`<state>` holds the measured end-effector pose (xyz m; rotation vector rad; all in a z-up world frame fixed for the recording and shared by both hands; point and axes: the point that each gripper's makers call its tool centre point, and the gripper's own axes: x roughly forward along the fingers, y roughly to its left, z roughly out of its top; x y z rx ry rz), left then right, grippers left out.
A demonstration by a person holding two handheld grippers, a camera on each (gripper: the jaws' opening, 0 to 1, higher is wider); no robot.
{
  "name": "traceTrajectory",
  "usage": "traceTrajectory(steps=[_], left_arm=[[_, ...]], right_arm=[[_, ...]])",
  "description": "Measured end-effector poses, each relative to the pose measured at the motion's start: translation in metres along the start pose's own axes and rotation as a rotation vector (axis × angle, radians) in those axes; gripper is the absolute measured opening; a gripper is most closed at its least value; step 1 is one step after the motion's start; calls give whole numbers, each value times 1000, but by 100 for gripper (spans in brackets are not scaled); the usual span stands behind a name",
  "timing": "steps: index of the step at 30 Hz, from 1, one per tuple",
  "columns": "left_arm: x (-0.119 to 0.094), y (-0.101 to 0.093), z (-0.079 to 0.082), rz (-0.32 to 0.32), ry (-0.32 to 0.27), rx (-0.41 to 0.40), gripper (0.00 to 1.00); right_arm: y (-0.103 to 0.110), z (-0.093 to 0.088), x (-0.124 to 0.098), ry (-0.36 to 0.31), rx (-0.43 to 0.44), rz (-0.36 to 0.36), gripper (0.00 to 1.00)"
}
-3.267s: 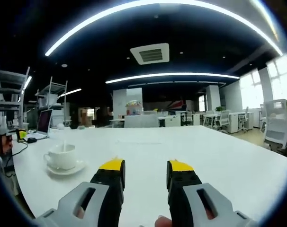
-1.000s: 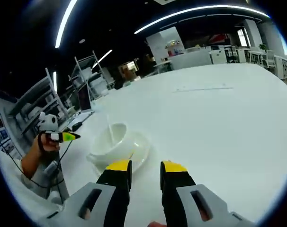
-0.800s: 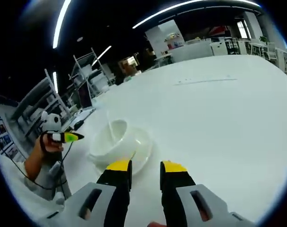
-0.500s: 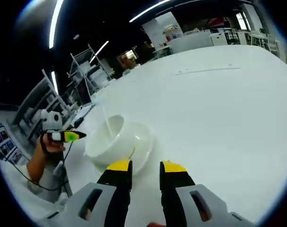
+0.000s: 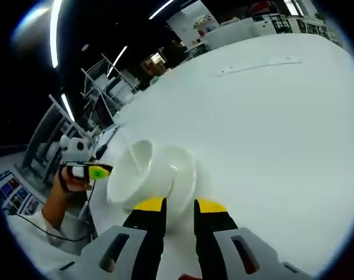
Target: Tidy tabletop coffee trays, cups and spoons，present forward
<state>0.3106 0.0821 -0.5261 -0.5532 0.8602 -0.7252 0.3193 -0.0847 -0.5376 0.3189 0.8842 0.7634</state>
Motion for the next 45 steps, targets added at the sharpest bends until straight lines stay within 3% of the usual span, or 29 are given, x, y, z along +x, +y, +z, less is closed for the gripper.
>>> traceTrajectory(steps=[18,30,35,43,45], left_arm=[[34,-3,-12,-15,62,-54,20],[50,-3,-19,-14,87,-117,18],[54,-1,-21,-14,90,-148,13],[54,-2,-21,-26,97,-202,12],[55,-1,-21,-20,99,-254,11]], right_arm=[[1,-8,12,39,17,13,19],[-1,-10,22,69,30,-31,18],[-7,-10,22,72,57,-40,11],[-8,-12,23,89,144,-31,9],[-7,-13,23,106,175,-18,8]])
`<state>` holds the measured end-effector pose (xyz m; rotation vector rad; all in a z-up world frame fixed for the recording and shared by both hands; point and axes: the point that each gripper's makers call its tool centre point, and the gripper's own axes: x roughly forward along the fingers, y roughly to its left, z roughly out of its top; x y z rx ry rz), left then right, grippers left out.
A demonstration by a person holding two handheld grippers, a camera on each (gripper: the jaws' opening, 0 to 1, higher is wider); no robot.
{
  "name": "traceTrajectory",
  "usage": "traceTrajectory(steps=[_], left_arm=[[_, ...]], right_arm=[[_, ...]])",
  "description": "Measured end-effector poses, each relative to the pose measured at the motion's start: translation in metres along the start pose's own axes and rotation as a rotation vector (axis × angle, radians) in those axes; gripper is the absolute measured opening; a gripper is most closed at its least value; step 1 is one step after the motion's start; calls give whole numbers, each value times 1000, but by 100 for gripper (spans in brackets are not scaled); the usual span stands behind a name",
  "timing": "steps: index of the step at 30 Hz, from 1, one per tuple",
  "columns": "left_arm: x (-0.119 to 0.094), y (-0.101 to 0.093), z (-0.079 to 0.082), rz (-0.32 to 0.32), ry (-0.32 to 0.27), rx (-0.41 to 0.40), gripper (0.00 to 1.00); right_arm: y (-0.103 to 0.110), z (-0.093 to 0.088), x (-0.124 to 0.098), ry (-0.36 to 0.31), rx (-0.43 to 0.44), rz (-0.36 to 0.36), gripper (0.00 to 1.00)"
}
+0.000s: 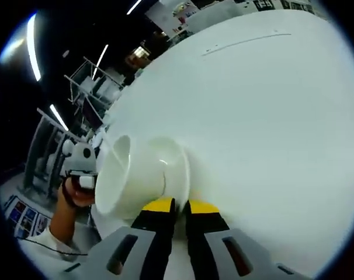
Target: Tidy tabletop coffee trays, cups and spoons，present forward
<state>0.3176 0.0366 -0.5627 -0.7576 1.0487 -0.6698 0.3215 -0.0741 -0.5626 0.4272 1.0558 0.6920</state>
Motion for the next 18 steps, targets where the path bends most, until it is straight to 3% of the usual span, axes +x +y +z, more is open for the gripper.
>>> traceTrajectory(steps=[3,7,13,18], left_arm=[[0,0,0,1,-3,-64,10],[1,2,0,7,-4,-153,8],[1,1,1,37,-9,-187,7],[1,3,0,71,-3,-205,6]], right_arm=[[0,-1,1,21,49,9,8],[0,-2,0,20,46,-1,7],[0,-3,0,20,151,19,5],[1,-3,0,30,159,1,5]])
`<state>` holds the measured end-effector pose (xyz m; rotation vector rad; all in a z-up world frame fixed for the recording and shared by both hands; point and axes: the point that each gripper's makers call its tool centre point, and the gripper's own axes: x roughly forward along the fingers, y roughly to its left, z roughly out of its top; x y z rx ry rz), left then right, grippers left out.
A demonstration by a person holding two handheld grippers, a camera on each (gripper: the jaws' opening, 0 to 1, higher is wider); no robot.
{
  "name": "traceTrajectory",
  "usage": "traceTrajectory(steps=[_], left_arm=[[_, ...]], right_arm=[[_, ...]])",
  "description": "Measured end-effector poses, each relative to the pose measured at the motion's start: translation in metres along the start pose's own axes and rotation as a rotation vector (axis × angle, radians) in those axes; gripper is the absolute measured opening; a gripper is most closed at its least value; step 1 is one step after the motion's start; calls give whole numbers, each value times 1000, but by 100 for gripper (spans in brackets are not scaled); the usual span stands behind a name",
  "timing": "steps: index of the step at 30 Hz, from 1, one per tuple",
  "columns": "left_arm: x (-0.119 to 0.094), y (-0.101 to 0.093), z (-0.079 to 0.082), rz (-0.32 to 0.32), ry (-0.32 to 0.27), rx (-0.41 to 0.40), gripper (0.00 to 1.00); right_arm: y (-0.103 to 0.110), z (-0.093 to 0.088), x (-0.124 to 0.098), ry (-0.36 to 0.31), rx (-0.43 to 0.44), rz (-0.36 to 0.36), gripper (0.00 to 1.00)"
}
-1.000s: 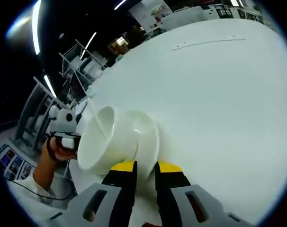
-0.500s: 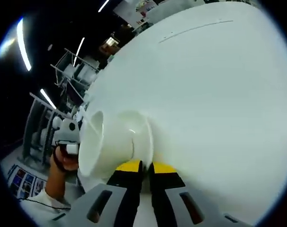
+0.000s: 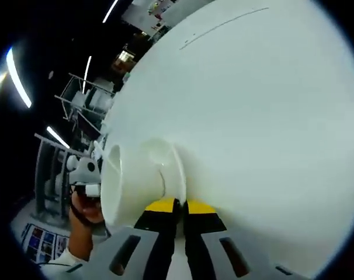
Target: Tidy tabletop coffee trays, cups and spoons，present forward
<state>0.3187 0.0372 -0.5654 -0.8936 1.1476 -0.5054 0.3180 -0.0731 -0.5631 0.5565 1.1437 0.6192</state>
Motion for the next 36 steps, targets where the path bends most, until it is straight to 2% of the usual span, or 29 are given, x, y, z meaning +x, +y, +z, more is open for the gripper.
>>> traceTrajectory(steps=[14,19,28,36], left_arm=[[1,0,0,4,5,-38,6],[1,-6,7,4,-1,-39,6],[3,-20,27,-6,-16,-32,6],[5,-32,59,-7,-39,-13,6]], right_arm=[[1,2,-2,12,15,0,5],[4,8,-4,4,17,2,5],[10,40,-10,-24,-6,-5,5],[13,71,-6,-50,-12,3,5]])
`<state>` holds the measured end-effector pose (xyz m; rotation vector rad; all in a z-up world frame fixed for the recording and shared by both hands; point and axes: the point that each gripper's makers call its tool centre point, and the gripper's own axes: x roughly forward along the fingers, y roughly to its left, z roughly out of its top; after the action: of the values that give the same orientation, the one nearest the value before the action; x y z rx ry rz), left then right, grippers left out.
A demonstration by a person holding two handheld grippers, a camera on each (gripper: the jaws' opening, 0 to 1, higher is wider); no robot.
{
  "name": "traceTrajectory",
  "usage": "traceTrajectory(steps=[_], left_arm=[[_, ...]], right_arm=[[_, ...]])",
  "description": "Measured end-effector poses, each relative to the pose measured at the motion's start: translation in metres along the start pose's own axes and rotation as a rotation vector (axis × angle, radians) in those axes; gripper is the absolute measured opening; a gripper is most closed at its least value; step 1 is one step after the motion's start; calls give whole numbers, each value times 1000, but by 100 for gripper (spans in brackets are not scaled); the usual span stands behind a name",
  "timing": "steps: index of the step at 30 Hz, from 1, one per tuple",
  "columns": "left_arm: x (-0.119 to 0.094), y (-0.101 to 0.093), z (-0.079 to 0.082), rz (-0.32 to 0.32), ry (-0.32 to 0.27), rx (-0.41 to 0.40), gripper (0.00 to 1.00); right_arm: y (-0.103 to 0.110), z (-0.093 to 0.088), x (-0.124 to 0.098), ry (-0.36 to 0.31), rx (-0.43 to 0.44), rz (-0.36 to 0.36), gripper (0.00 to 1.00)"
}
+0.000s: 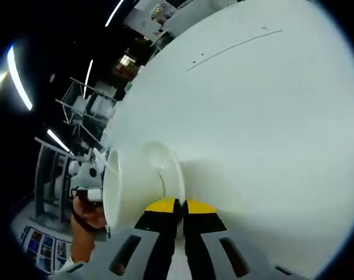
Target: Tidy tabletop coffee trays, cups and spoons，present forward
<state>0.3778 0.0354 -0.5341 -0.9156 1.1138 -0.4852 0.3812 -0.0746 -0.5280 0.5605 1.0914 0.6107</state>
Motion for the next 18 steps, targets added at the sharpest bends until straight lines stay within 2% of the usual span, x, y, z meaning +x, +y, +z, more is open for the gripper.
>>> traceTrajectory(steps=[8,14,18], left_arm=[[12,1,33,4,-21,-1,5],[22,6,48,-8,-35,-25,6],[28,11,70,5,-49,-32,6]], right_arm=[[-2,29,13,-30,-4,-17,5],[-9,48,24,-36,-22,-57,5],[-14,58,33,-38,-8,-64,5]])
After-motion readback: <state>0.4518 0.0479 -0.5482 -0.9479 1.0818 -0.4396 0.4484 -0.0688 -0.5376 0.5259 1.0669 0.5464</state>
